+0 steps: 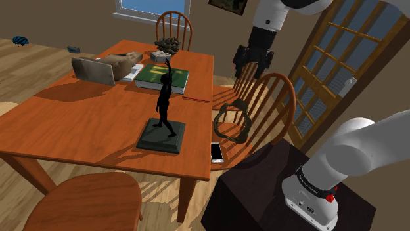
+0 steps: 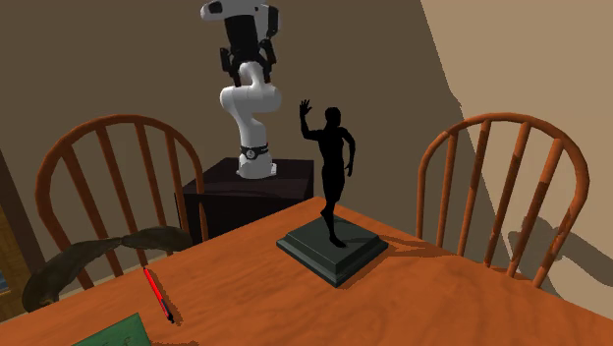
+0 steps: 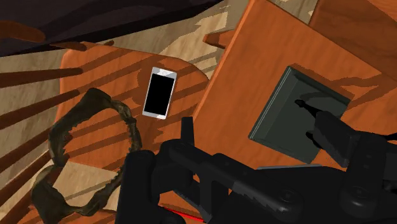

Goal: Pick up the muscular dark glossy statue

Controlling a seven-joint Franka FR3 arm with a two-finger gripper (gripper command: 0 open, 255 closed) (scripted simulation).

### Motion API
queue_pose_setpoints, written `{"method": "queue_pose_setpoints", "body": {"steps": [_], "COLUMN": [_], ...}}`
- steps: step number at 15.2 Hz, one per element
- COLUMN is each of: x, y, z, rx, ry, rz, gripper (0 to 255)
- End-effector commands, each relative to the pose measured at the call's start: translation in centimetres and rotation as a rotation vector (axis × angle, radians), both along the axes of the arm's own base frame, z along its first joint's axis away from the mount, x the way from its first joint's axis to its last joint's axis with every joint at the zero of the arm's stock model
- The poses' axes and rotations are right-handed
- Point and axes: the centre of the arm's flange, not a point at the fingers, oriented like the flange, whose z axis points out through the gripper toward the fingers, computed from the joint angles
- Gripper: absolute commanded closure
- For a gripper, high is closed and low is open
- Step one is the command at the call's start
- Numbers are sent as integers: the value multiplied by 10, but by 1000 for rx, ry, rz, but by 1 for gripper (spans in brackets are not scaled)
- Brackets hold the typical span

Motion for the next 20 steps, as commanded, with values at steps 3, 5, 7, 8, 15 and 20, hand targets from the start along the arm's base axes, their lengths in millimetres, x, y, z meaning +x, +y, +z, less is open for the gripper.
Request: {"method": "queue_pose_setpoints", "body": {"steps": [3, 5, 7, 8, 15, 20], "x": [27, 42, 58, 65, 120, 161], "y": [43, 63, 83, 93, 162, 210], "z": [-6, -8, -11, -12, -19, -22], "rx": [5, 7, 10, 11, 18, 23], "ry": [-17, -25, -34, -38, -67, -88], "rz": [-17, -25, -33, -37, -64, -84], "gripper": [0, 0, 0, 0, 0, 0]}}
